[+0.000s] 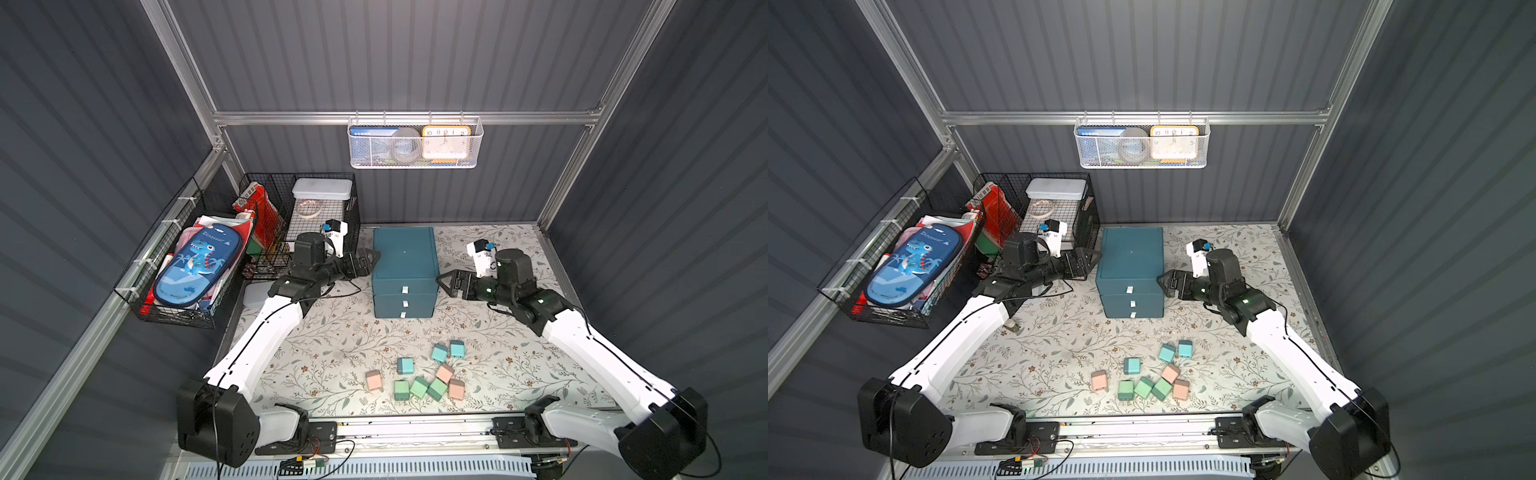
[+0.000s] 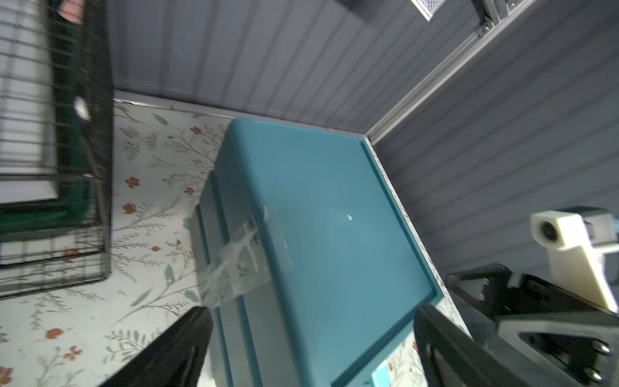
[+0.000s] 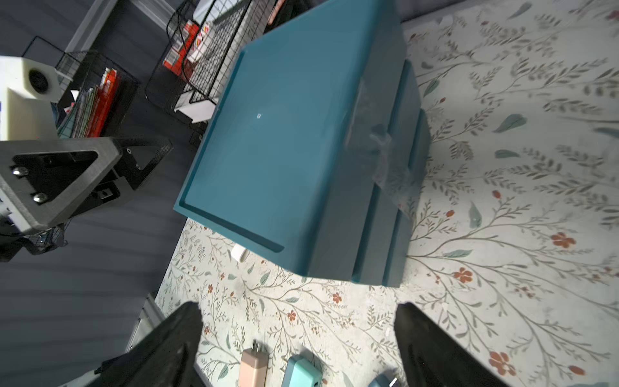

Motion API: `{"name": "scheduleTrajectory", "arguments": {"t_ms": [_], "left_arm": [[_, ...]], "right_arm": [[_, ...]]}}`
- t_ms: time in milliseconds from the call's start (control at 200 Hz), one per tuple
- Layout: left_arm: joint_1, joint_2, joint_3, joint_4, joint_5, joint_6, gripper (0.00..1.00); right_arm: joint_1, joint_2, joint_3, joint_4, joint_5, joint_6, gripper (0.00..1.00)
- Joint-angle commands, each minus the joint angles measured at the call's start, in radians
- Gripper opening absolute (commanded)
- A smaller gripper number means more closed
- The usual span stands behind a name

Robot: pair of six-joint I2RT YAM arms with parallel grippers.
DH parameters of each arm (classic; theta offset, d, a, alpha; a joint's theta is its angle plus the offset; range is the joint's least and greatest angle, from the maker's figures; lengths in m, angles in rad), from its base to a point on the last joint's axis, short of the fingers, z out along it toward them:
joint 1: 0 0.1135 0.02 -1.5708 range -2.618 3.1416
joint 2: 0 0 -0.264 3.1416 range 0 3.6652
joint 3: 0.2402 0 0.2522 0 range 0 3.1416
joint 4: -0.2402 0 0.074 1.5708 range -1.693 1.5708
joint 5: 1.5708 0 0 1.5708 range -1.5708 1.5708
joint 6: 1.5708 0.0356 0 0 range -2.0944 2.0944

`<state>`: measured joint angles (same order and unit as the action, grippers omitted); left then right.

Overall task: Place the plugs into the drawer by color
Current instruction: Adjust the storage box at the center of the board.

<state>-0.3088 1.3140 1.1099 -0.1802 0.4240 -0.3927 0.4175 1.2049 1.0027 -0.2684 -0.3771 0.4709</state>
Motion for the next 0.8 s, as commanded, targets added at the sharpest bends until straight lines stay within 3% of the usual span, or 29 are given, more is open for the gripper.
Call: {"name": "scheduleTrajectory", "arguments": {"t_ms": [0, 395, 796], "left_arm": [[-0.003, 0.027, -0.018, -0.05, 0.155, -0.012, 0.99], [-0.004, 0.097, -0.013, -0.109, 0.213, 0.022, 0.99], [-0.058, 0.186, 0.017, 0.081, 0.263, -0.038, 0.99]], "right_arm": [[0.006, 0.066, 0.054, 0.007, -0.076, 0.023, 0.92], [0.006, 0.285, 0.233, -0.005, -0.071, 0.009, 0.77], [0.018, 0.563, 0.567, -0.067, -0.103, -0.003, 0.49]]}}
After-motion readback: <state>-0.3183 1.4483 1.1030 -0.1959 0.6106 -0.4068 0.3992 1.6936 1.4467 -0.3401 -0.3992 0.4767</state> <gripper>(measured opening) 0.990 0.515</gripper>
